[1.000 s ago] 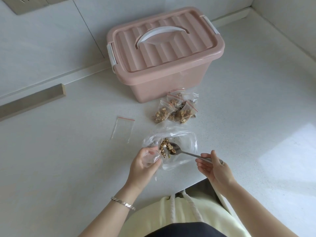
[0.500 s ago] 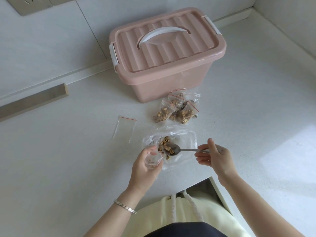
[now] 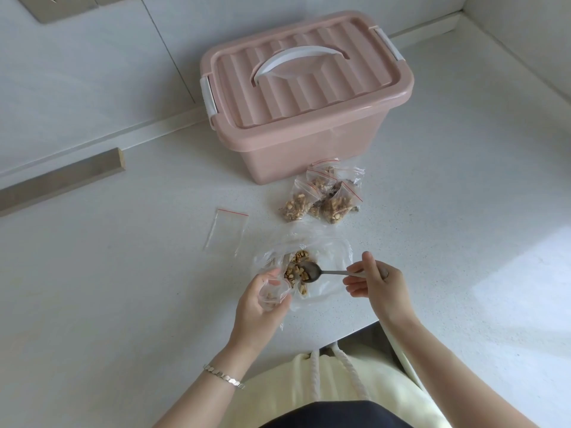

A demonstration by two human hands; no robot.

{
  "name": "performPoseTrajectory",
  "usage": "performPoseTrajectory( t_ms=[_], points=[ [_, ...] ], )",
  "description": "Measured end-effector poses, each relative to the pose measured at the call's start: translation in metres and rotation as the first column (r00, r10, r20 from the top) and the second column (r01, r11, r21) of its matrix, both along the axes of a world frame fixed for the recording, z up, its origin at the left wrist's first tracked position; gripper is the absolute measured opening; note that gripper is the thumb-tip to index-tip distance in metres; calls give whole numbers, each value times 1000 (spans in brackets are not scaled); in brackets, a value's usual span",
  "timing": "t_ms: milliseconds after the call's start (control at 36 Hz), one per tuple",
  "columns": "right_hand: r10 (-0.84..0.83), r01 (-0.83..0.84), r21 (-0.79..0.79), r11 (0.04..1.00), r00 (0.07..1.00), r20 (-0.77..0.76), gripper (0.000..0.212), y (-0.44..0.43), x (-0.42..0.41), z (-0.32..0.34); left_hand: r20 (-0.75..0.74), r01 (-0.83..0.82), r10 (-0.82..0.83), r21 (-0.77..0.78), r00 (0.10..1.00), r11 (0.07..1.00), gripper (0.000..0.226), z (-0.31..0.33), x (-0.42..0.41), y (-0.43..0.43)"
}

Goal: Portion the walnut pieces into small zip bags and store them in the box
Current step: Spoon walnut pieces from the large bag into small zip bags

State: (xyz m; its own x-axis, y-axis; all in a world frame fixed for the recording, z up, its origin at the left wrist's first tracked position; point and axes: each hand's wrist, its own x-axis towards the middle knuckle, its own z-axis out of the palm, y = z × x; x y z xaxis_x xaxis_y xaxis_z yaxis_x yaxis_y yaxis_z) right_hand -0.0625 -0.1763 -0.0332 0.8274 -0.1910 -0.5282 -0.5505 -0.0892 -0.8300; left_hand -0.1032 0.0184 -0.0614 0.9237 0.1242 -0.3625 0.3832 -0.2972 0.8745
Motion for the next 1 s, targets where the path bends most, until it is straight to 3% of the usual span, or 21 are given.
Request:
performPoseTrajectory(
  t_ms=[528, 889, 1000],
  points=[
    [-24, 23, 83, 996, 1000, 1, 43, -4, 7, 17, -14, -34, 33, -45, 999, 998, 19, 1, 2, 1],
    [140, -130, -165, 978, 989, 49, 37, 13, -2, 8, -30, -70, 69, -51, 997, 996, 22, -3, 2, -2],
    [150, -144, -112, 983, 987, 54, 36, 19, -5, -2, -57, -132, 125, -137, 990, 982, 22, -2, 3, -4]
  ],
)
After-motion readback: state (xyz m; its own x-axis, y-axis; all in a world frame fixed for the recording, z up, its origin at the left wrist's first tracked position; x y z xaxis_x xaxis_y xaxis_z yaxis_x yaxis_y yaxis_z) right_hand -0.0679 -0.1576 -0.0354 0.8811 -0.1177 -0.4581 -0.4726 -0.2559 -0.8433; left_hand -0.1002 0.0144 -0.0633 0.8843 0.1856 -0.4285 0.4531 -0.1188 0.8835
